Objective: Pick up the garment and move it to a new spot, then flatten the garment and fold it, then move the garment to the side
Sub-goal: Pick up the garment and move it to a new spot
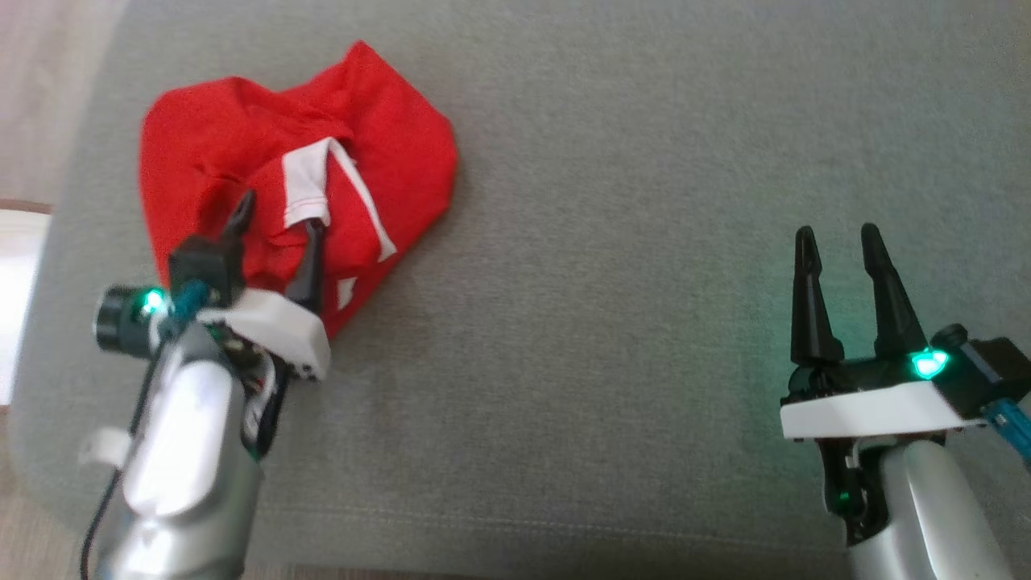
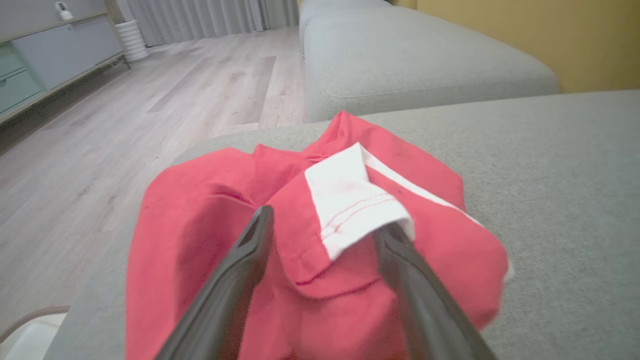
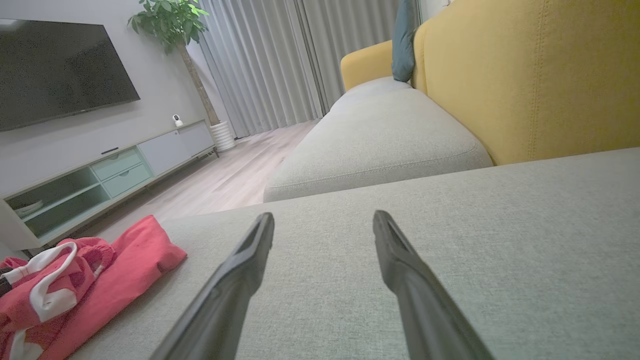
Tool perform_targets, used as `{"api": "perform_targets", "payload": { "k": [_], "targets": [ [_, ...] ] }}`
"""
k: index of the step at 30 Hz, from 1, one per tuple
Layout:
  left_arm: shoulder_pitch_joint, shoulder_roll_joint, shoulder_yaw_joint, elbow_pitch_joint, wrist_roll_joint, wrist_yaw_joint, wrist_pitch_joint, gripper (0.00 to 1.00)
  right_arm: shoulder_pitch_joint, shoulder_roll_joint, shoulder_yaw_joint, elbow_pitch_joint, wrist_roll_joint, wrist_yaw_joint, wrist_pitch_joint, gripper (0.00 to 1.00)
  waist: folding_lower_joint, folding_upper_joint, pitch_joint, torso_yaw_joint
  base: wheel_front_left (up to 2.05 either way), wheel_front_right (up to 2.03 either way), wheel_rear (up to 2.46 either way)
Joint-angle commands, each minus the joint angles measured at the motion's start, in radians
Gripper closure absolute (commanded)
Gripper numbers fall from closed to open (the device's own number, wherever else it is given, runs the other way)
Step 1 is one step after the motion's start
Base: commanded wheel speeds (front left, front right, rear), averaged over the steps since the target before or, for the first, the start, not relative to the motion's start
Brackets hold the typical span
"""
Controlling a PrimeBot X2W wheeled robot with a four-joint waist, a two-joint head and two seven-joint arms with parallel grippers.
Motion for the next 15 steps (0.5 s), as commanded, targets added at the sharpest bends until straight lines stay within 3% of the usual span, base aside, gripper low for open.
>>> {"api": "perform_targets", "payload": {
  "k": [1,11,13,15],
  "targets": [
    [-0.045,0.043,0.029,-0.006,0.01,-0.001,0.009,0.0,-0.035,-0.006,0.026,-0.041,-0.001,0.004,-0.011,0.0,-0.0002,0.0,0.032,-0.03,0.0,0.0,0.0],
    [-0.151,0.094,0.01,0.152,0.047,0.009,0.043,0.0,-0.054,-0.006,0.026,-0.047,0.005,0.004,-0.011,0.0,-0.0002,0.0,0.079,-0.075,0.0,0.0,0.0],
    [-0.163,0.094,0.011,0.18,0.041,0.007,0.044,1.0,-0.054,-0.006,0.026,-0.047,0.005,0.004,-0.011,0.0,-0.0002,0.0,0.08,-0.08,0.0,0.0,0.0],
    [-0.171,0.094,0.013,0.201,0.035,0.009,0.035,1.0,-0.054,-0.006,0.024,-0.046,0.006,0.004,-0.011,0.0,-0.0002,0.0,0.078,-0.083,0.0,0.0,0.0]
  ]
}}
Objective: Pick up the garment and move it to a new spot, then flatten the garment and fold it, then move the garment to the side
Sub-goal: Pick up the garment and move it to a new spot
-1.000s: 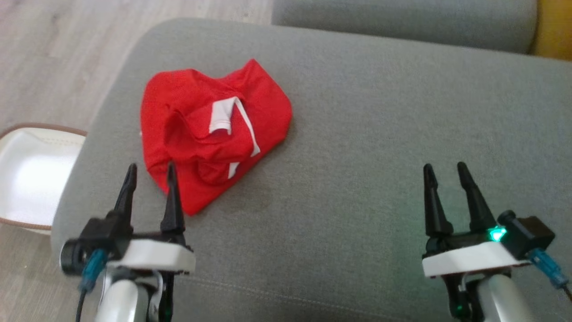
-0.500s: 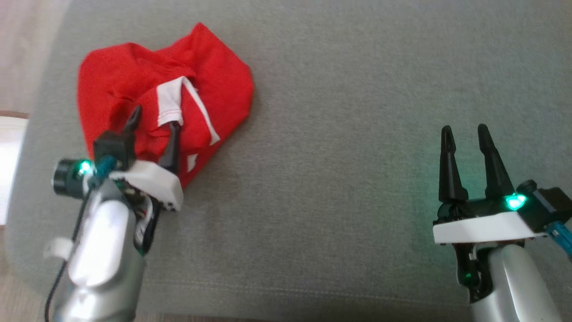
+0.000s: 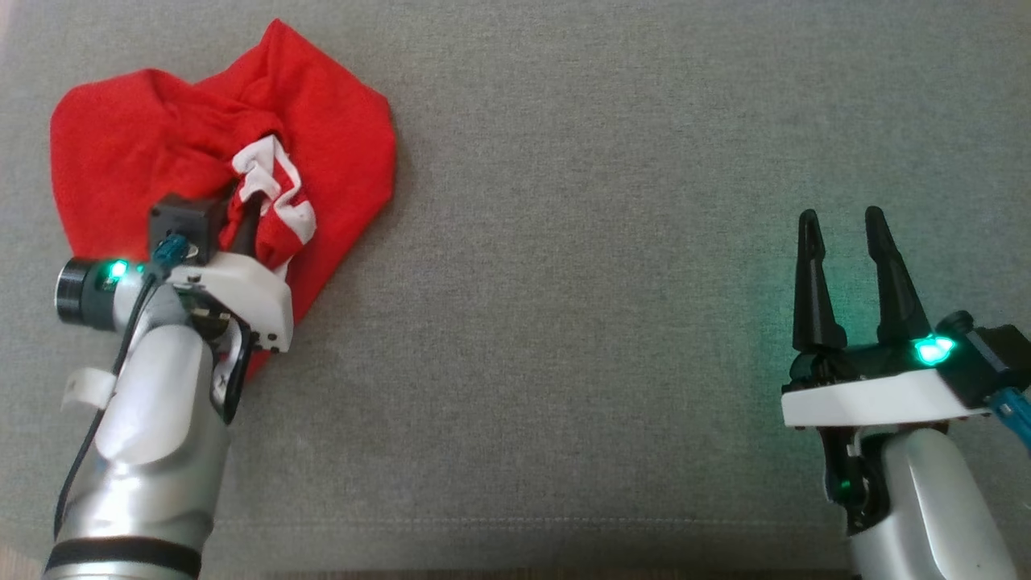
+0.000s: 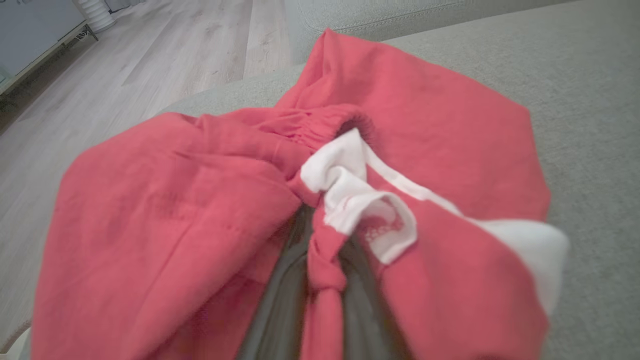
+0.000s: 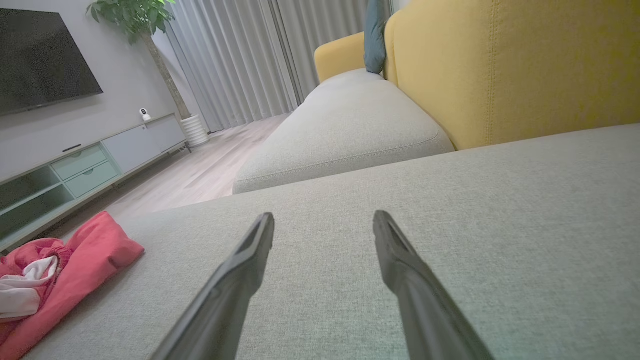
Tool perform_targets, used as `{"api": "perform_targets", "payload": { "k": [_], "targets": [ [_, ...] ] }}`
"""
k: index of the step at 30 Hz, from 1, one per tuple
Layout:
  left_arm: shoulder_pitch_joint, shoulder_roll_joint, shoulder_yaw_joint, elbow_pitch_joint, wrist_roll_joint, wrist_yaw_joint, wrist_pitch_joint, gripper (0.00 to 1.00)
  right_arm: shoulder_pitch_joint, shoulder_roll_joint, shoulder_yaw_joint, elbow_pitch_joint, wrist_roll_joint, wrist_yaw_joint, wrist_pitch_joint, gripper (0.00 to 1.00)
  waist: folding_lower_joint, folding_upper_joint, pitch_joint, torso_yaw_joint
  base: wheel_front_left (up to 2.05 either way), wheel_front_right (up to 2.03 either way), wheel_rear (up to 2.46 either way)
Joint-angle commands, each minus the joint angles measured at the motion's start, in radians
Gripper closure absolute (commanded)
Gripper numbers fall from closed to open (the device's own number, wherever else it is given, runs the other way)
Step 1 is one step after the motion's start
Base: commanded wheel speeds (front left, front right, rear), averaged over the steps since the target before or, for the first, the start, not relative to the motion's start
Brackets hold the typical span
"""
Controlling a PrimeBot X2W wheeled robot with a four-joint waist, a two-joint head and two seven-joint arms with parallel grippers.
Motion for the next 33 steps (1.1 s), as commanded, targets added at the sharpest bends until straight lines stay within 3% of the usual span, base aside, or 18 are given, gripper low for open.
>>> {"api": "perform_targets", "payload": {
  "k": [1,9,23,33],
  "targets": [
    [-0.024,0.037,0.036,-0.004,-0.01,0.007,-0.015,1.0,-0.029,-0.005,0.023,-0.033,0.006,0.004,-0.011,0.0,0.0,0.0,-0.005,-0.001,0.0,0.0,0.0],
    [-0.009,0.03,0.067,-0.054,-0.039,0.054,-0.103,1.0,-0.015,-0.005,0.025,-0.018,0.012,0.004,-0.011,0.0,0.0,0.0,-0.07,0.004,0.0,0.0,0.0],
    [0.084,0.022,0.081,-0.534,-0.051,0.092,-0.125,1.0,0.019,-0.005,0.045,0.002,0.044,0.004,-0.011,0.0,0.0,0.0,-0.205,-0.002,0.0,0.0,0.0],
    [0.113,0.0,0.048,-0.668,-0.055,0.095,-0.125,1.0,0.022,-0.005,0.041,-0.002,0.047,0.004,-0.011,0.0,0.0,0.0,-0.219,-0.045,0.0,0.0,0.0]
  ]
}}
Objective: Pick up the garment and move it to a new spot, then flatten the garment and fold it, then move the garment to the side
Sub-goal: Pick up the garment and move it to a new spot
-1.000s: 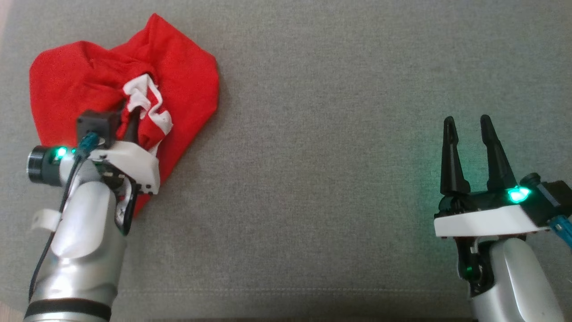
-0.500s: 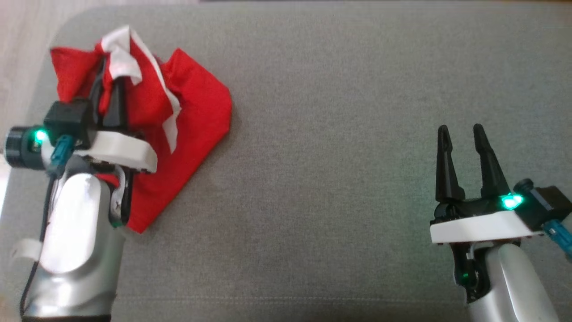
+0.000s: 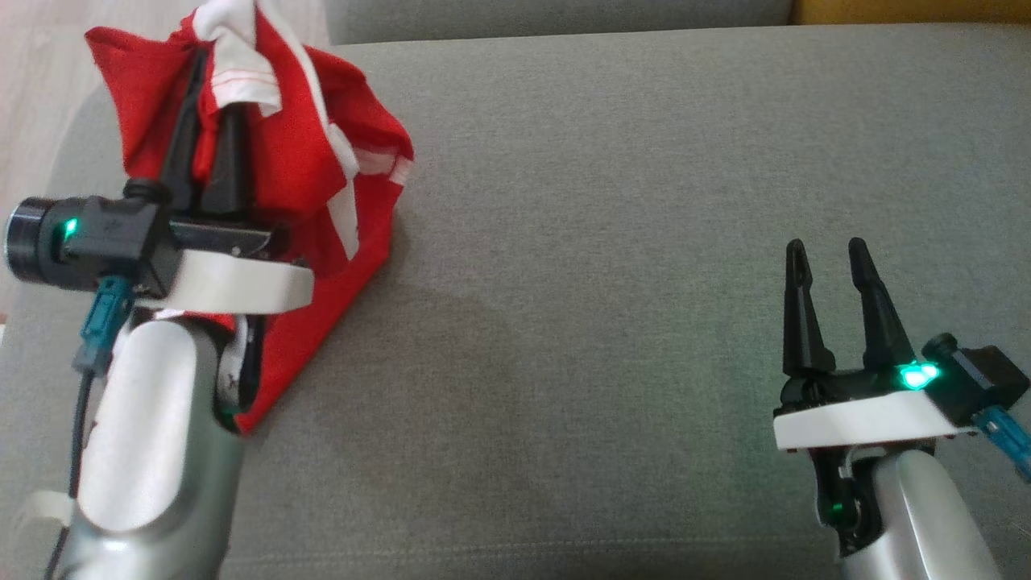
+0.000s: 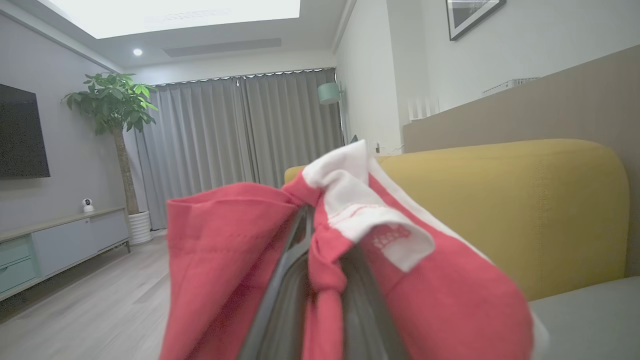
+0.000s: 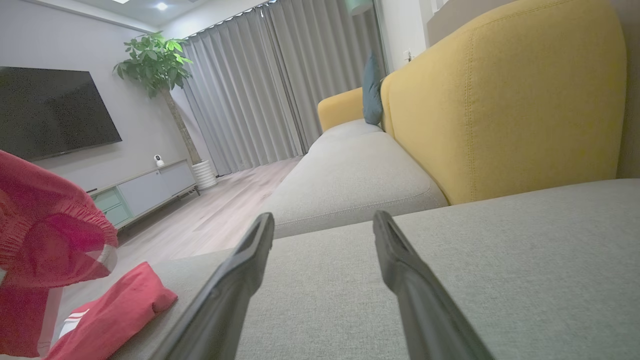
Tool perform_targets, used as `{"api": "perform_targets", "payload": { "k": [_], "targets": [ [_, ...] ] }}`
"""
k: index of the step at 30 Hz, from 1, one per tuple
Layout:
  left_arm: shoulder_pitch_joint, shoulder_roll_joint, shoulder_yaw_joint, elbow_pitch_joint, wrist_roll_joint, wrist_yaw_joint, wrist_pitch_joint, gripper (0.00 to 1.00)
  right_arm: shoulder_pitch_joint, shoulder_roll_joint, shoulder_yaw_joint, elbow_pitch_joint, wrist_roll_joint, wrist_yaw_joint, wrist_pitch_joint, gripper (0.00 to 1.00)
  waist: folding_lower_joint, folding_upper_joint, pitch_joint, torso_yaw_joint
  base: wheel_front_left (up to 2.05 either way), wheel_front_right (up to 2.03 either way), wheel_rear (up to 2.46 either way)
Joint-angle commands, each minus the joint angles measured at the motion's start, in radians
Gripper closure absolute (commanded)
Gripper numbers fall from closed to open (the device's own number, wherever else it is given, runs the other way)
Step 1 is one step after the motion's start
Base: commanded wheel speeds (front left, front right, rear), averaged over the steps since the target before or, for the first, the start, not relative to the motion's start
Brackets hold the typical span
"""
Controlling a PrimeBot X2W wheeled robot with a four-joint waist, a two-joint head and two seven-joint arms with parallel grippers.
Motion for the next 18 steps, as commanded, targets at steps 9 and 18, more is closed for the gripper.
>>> {"api": "perform_targets", "payload": {
  "k": [9,18],
  "targets": [
    [-0.064,-0.036,-0.061,-0.065,0.003,-0.012,0.02,1.0,-0.025,-0.005,0.034,-0.042,0.003,0.004,-0.011,0.0,0.0,0.0,0.02,-0.069,0.0,0.0,0.0],
    [-0.131,-0.087,-0.174,0.04,0.022,-0.003,0.056,1.0,-0.06,-0.005,0.059,-0.109,0.029,0.004,-0.011,0.0,0.0,0.0,0.085,-0.219,0.0,0.0,0.0]
  ]
}}
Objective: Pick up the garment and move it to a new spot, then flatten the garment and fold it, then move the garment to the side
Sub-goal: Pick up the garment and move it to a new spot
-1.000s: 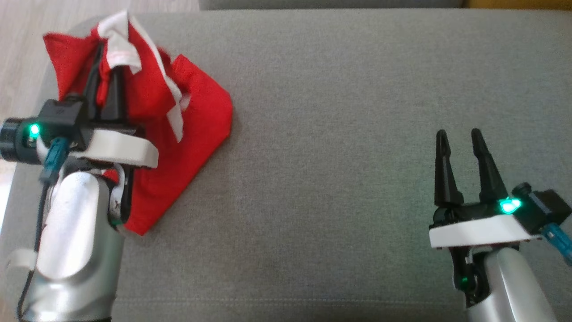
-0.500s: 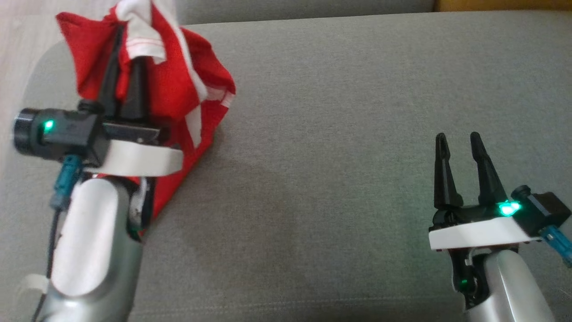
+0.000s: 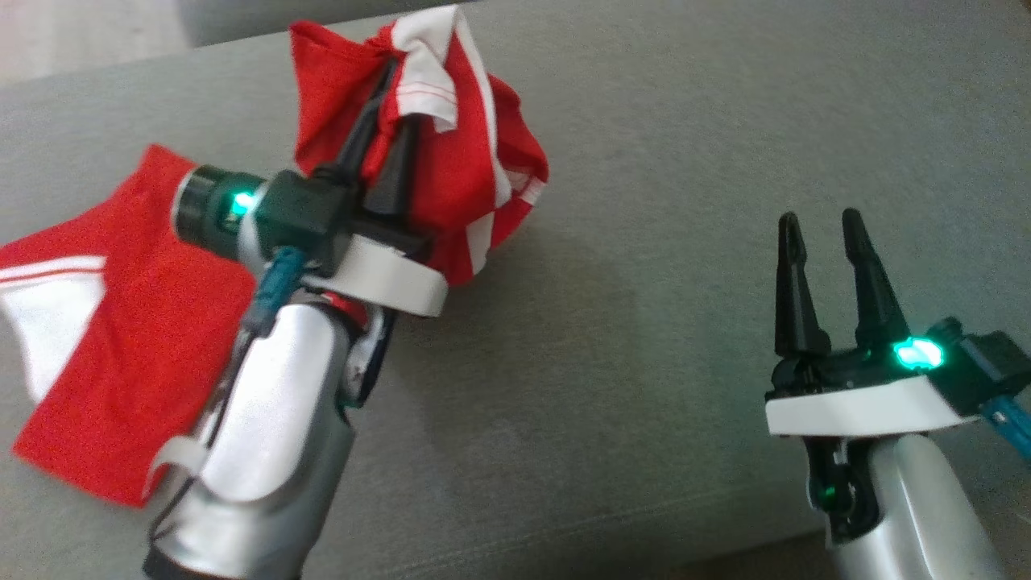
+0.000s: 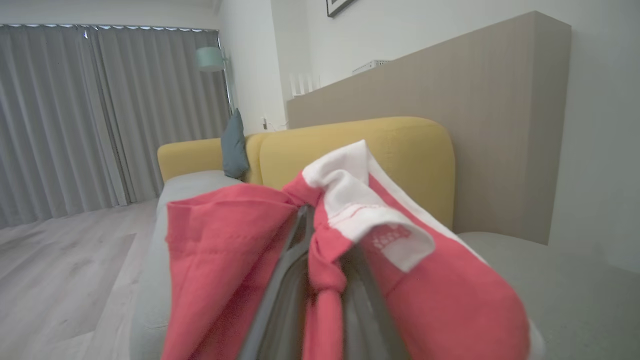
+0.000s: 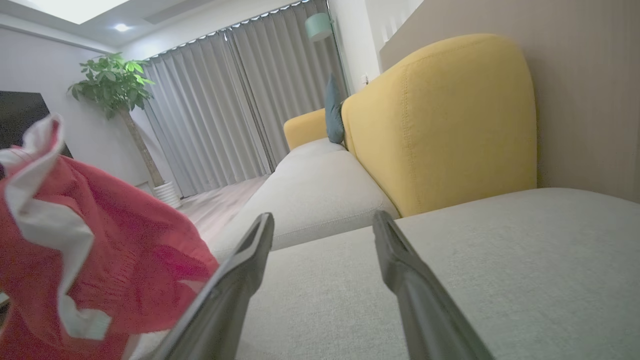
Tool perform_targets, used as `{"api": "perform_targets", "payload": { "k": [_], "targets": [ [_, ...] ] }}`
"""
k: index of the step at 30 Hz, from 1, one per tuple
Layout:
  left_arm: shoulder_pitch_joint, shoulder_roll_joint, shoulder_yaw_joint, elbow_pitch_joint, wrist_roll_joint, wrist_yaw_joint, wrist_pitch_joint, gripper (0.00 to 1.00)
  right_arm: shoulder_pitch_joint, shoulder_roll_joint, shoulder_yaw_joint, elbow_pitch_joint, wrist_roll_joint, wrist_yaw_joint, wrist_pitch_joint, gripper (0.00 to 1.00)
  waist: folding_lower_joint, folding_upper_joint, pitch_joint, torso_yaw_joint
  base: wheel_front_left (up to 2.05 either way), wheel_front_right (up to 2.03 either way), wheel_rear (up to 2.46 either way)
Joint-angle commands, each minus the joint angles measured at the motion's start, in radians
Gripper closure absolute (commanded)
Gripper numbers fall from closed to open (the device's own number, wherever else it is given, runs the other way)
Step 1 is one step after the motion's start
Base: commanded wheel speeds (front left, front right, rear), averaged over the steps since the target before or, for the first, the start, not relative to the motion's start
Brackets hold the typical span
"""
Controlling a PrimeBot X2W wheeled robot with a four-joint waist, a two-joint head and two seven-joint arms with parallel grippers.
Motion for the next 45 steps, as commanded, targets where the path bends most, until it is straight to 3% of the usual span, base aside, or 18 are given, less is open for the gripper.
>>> {"api": "perform_targets", "payload": {
  "k": [1,7,9,14,19,26,36,45],
  "targets": [
    [-0.063,0.001,0.014,-0.01,0.008,0.009,0.001,1.0,-0.05,-0.005,0.025,-0.05,0.011,0.004,-0.011,0.0,0.0,0.0,0.044,-0.067,0.0,0.0,0.0],
    [-0.126,-0.016,-0.04,0.116,-0.031,0.032,-0.018,1.0,-0.061,-0.005,0.035,-0.095,0.037,0.004,-0.011,0.0,0.0,0.0,0.09,-0.156,0.0,0.0,0.0],
    [-0.147,-0.018,-0.058,0.156,-0.051,0.047,-0.027,0.0,-0.062,-0.005,0.035,-0.103,0.045,0.004,-0.011,0.0,0.0,0.0,0.101,-0.177,0.0,0.0,0.0],
    [-0.187,-0.019,-0.125,0.21,-0.122,0.079,-0.049,0.0,-0.061,-0.005,0.031,-0.109,0.054,0.004,-0.011,0.0,0.0,0.0,0.111,-0.192,0.0,0.0,0.0],
    [-0.199,-0.02,-0.15,0.232,-0.153,0.1,-0.057,0.0,-0.056,-0.005,0.016,-0.107,0.044,0.004,-0.011,0.0,0.0,0.0,0.099,-0.153,0.0,0.0,0.0],
    [-0.147,0.002,-0.1,0.18,-0.138,0.11,-0.059,0.0,-0.049,-0.005,0.008,-0.09,0.011,0.004,-0.011,0.0,0.0,0.0,0.064,-0.051,0.0,0.0,0.0],
    [0.052,0.048,-0.021,0.074,-0.12,0.105,-0.059,0.0,-0.02,-0.005,-0.016,-0.057,-0.041,0.004,-0.011,0.0,0.0,0.0,-0.001,0.093,0.0,0.0,0.0],
    [0.26,0.036,0.036,-0.037,-0.097,0.097,-0.059,0.0,0.028,-0.005,-0.03,-0.026,-0.069,0.004,-0.011,0.0,0.0,0.0,-0.059,0.174,0.0,0.0,0.0]
  ]
}}
